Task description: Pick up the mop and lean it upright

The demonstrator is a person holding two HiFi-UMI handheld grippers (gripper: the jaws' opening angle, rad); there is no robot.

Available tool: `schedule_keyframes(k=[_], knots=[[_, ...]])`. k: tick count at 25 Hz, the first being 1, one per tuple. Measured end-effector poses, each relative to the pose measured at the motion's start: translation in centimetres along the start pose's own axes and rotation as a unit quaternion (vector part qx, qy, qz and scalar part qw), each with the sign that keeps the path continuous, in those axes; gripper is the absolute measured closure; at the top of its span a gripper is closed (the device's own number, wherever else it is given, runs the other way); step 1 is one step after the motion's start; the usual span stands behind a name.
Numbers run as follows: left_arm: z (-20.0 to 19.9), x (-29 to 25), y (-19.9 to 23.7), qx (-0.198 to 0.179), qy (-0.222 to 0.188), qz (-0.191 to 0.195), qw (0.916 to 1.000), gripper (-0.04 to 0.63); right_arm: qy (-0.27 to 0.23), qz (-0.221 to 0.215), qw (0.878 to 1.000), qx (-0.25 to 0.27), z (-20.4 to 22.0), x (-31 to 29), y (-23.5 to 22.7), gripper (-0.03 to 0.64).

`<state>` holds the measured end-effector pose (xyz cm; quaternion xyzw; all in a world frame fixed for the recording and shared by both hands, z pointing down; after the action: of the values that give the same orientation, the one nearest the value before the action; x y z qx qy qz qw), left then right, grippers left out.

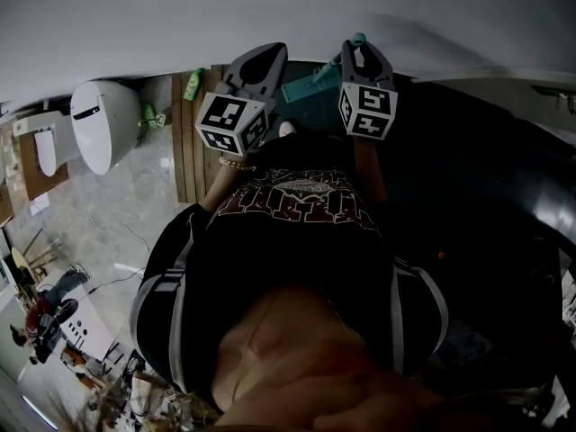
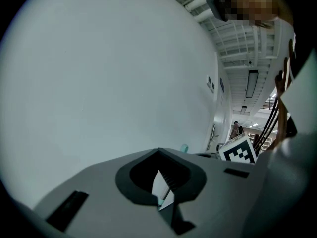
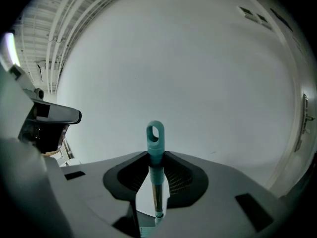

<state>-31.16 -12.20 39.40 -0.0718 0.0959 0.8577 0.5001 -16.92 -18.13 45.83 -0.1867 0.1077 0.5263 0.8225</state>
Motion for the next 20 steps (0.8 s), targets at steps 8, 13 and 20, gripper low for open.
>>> schedule_keyframes(k=[8, 13, 20], knots=[[-0.1, -1.0, 0.1, 0.001, 0.000, 0.005, 1.0000, 0.558, 0.000, -0.007, 1.000, 0.001, -0.6, -1.6, -0.4, 0.512], [-0.2, -1.1, 0.2, 0.002, -0.001, 0.006, 1.0000, 0.558, 0.002, -0.010, 1.000, 0.003, -1.1, -3.1, -0.4, 0.512], [-0.6, -1.3, 0.8, 0.001, -0.005, 0.008, 1.0000, 0.558, 0.005, -0.014, 1.000, 0.004, -1.9, -5.0, -0.1, 0.512]])
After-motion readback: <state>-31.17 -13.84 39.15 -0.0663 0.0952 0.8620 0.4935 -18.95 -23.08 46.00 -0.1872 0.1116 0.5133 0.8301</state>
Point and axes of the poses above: the fingertips, and each gripper's own axes: x backward along the fingers, y to its left, z out of its underside, the point moved 2 cm from there along x, backward along the fingers, and after that the axes turned 11 degrees about -x, right-handed, at the moved point
